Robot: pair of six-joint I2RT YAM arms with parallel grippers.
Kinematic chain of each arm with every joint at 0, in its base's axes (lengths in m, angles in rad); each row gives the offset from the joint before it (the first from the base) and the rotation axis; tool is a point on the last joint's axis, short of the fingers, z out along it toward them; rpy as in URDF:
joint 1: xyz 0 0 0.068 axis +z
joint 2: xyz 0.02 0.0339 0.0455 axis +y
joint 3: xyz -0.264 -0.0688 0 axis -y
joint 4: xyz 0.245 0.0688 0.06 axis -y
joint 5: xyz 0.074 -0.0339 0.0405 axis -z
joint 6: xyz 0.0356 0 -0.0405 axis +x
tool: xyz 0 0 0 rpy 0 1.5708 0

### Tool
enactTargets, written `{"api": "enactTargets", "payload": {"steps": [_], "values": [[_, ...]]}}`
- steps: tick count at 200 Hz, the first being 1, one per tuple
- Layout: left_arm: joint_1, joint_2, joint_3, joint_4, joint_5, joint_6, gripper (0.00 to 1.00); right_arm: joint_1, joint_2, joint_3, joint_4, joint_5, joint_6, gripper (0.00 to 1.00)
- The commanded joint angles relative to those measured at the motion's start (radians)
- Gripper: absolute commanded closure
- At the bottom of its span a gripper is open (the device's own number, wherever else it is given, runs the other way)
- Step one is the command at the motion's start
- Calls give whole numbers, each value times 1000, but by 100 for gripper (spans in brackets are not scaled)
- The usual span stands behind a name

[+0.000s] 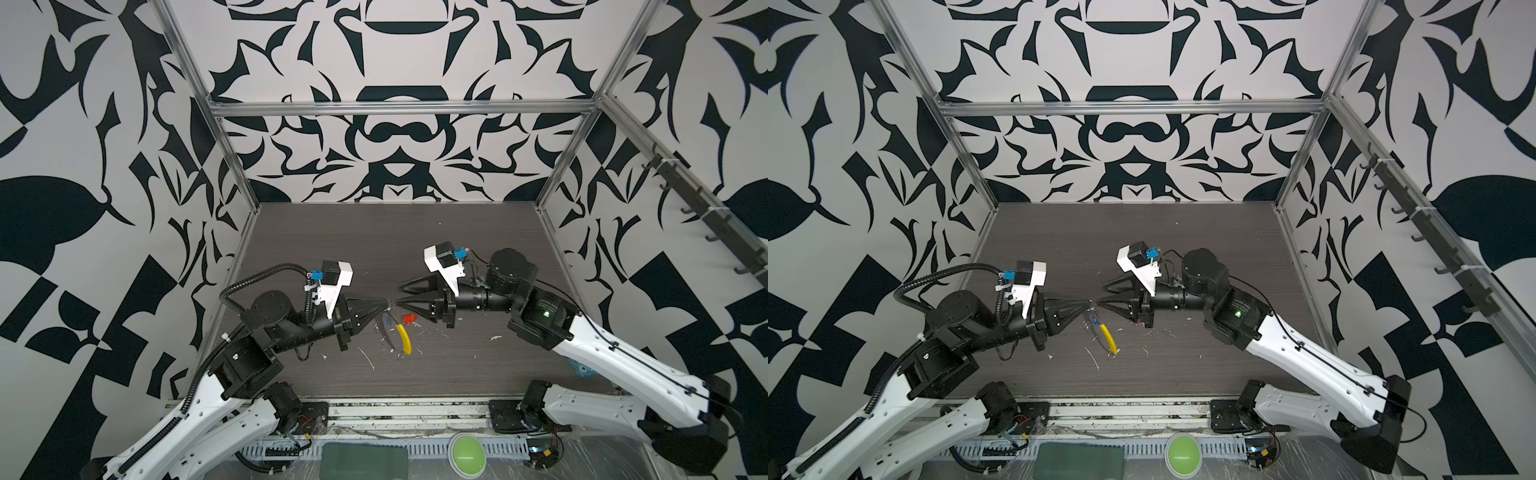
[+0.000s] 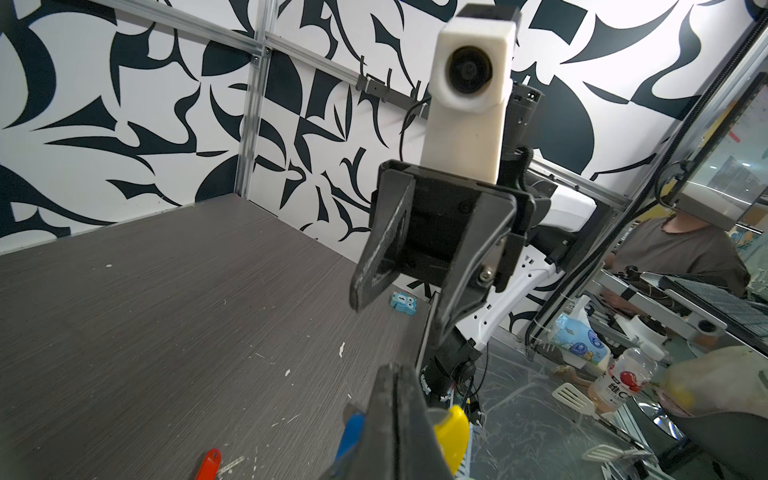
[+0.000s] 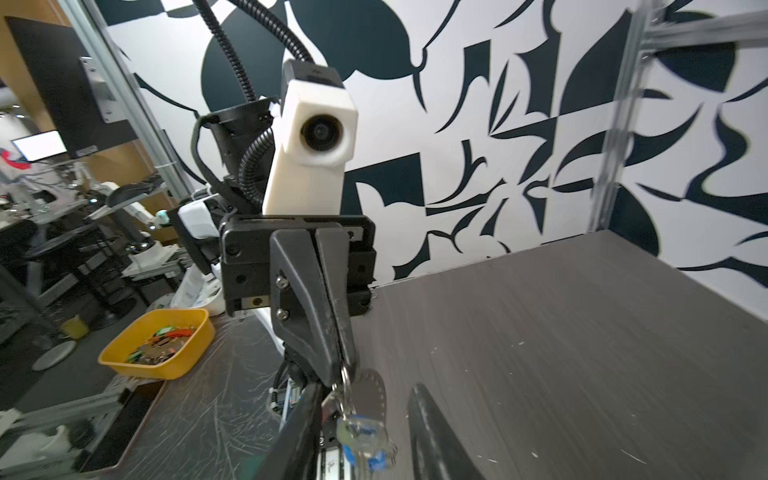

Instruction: Remove the keys from the keyring

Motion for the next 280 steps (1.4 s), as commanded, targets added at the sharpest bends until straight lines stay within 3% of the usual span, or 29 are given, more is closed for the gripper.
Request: {"api": "enactTargets", "payload": {"steps": [1,50,97,158,227,258,280], "values": [[0,-10,6,53,23,-5,100,-3,2,12,111,-107,65,64],[0,-11,-2,77,29,-11,100,-2,2,-24,129,-114,105,76],[0,-19,-6,82,28,-14,100,-3,23,-41,165,-148,143,76],[0,-13,-5,80,31,-14,100,-3,32,-44,189,-155,161,87],[0,-15,-4,80,22,-13,100,0,37,-57,199,-159,180,85],[0,-12,-1,80,23,-15,100,1,41,-53,191,-152,181,100],[0,-6,8,60,17,-17,100,1,36,-42,146,-132,158,100]]}}
